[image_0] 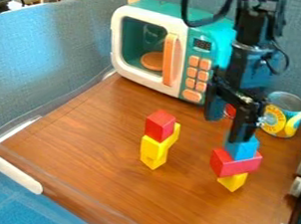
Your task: Remove the blue cube from the red rectangular block and put it on top of the red cube
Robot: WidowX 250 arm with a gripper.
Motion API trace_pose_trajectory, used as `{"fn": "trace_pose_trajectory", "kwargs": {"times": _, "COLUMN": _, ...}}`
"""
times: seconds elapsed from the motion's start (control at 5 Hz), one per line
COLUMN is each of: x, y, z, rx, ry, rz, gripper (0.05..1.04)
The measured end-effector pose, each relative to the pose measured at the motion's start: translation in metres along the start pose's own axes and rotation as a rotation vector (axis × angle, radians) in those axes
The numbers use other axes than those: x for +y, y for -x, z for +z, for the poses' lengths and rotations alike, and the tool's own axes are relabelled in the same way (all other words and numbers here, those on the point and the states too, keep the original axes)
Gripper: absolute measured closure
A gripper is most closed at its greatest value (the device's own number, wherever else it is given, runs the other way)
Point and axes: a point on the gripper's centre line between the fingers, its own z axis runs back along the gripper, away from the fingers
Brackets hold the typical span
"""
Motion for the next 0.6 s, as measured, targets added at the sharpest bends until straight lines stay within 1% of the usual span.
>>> {"fn": "trace_pose_trajectory", "kwargs": {"times": 0.4, "x": -0.001, "y": -0.011, "z": -0.012, "rx": 0.026, "ry": 0.008, "rz": -0.006, "gripper": 0.083}}
{"fn": "trace_pose_trajectory", "kwargs": {"times": 0.6, "x": -0.001, "y": -0.011, "z": -0.016, "rx": 0.041, "ry": 0.007, "rz": 0.004, "gripper": 0.083}}
